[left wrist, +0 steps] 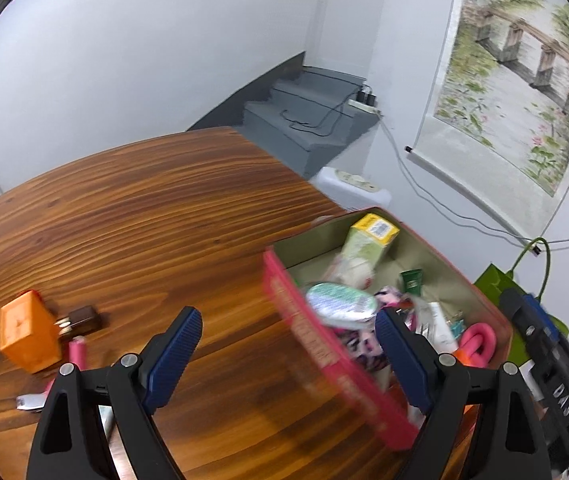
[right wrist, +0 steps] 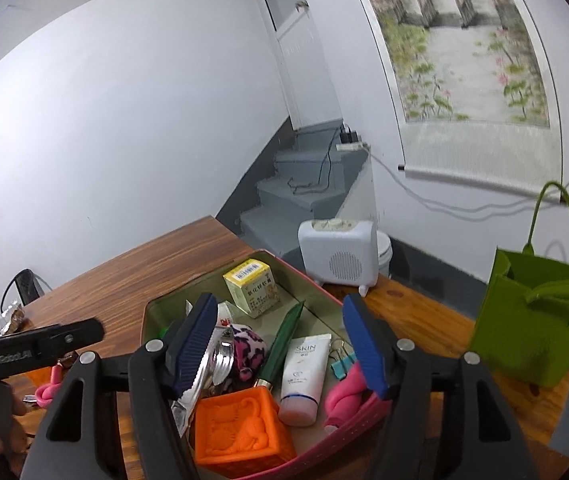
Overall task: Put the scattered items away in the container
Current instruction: 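Move both tools back toward the orange cube and pink toy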
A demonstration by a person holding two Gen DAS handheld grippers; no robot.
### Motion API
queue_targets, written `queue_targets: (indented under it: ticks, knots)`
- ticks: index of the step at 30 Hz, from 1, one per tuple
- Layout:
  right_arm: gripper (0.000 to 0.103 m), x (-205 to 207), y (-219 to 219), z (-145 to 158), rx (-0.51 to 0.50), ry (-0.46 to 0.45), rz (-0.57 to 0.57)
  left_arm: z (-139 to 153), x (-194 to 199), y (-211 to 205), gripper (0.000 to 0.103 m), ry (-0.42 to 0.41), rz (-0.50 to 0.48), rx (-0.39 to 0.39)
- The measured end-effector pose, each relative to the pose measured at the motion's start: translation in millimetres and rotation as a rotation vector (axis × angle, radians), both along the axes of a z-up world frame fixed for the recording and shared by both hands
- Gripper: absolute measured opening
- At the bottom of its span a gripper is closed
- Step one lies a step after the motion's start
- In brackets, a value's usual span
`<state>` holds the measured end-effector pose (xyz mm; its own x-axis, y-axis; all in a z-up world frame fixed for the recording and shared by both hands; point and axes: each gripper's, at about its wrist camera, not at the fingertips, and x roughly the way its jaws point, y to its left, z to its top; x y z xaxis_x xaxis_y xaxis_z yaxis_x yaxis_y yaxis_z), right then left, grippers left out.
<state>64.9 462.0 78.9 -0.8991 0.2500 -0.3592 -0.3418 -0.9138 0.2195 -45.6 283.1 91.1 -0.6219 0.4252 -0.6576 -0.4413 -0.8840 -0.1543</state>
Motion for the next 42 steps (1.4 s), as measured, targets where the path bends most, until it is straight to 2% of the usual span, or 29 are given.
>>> queue_targets:
  ticks: [4,7,11,15,18,20,23,25,28,32,34,37,42]
  knots:
    - [0.070,7,-9,4,0.057,0.045,-0.022,-2,3,-34,0.090,0.009,0.057,-0.012]
    - [0.075,10,-17,6,0.100,0.064,-0.037,-5,0,-68,0.090,-0.001,0.131,-0.004]
    - [0.078,8,-20,6,0.106,0.065,-0.028,-8,-5,-108,0.090,-0.011,0.235,0.013]
    - [0.078,8,-28,6,0.129,0.064,-0.038,-13,-8,-139,0.090,-0.025,0.288,0.034]
    - [0.078,16,-47,11,0.190,0.102,-0.046,-16,-8,-156,0.090,-0.031,0.317,0.038]
    - [0.079,21,-62,15,0.226,0.134,-0.031,-19,-8,-166,0.090,-0.038,0.334,0.037]
    - [0.082,18,-93,20,0.267,0.139,0.066,-22,-8,-182,0.090,-0.047,0.354,0.043]
    - [0.082,7,-121,21,0.289,0.106,0.187,-23,-7,-193,0.090,-0.048,0.369,0.052]
    - [0.082,-12,-152,19,0.270,0.028,0.365,-22,-5,-208,0.090,-0.045,0.390,0.074]
    - [0.082,-55,-186,5,0.153,-0.147,0.577,-25,-3,-232,0.090,-0.050,0.426,0.111]
    - [0.082,-75,-193,-4,0.090,-0.218,0.611,-30,-2,-241,0.090,-0.059,0.440,0.122]
    - [0.082,-96,-199,-16,0.036,-0.276,0.593,-39,-1,-256,0.090,-0.072,0.473,0.116]
    - [0.082,-116,-223,-26,0.065,-0.321,0.605,-45,-2,-270,0.090,-0.072,0.516,0.097]
